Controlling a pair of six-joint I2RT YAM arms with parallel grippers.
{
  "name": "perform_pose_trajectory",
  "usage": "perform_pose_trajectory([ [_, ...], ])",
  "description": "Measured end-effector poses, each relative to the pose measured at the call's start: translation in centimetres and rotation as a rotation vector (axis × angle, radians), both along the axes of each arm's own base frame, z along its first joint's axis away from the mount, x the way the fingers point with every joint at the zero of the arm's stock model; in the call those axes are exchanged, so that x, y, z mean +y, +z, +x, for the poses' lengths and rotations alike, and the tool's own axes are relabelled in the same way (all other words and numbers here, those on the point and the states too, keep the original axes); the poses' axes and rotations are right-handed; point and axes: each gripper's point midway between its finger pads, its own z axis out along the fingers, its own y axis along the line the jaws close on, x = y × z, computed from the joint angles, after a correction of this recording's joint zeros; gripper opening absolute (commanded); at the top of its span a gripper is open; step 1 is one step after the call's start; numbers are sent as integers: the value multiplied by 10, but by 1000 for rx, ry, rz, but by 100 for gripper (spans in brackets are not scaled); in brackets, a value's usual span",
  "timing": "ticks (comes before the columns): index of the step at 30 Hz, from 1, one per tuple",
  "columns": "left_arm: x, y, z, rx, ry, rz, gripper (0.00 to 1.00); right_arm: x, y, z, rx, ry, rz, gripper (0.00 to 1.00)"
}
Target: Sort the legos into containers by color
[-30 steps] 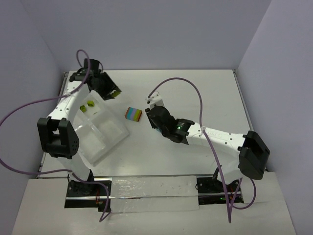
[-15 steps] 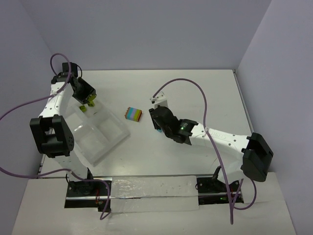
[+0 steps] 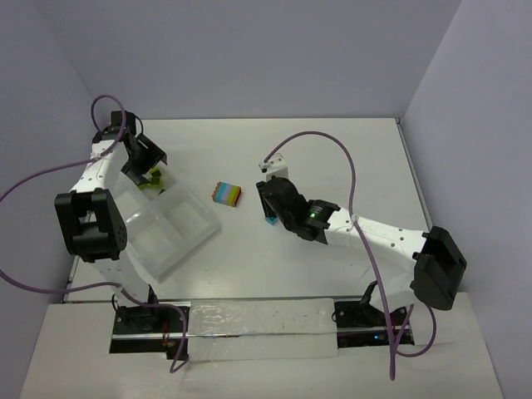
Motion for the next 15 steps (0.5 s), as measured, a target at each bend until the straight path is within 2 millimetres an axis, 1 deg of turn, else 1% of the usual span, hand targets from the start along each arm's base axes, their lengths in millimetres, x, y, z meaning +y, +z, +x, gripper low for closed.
perform_pose_trajectory([
  [3,-8,2,0,-4,-56,28,79,-5,-3,4,35,-7,30,0],
  [5,-26,6,-1,-17,-138,51,77,-9,-5,9,79,-7,77,0],
  [7,-54,13,-3,-44,-252,65,75,-13,-5,15,136,-4,146,0],
  [10,-114,33,-13,-135,-458,28,72,-21,-3,25,230,-9,260,0],
  [11,-134,41,-20,-178,-525,-2,71,-23,0,28,258,-11,300,0],
  [13,-164,52,-40,-240,-632,-91,71,-26,5,35,309,-14,377,0],
  [15,-180,59,-59,-302,-699,-188,71,-24,6,36,372,-4,453,0],
])
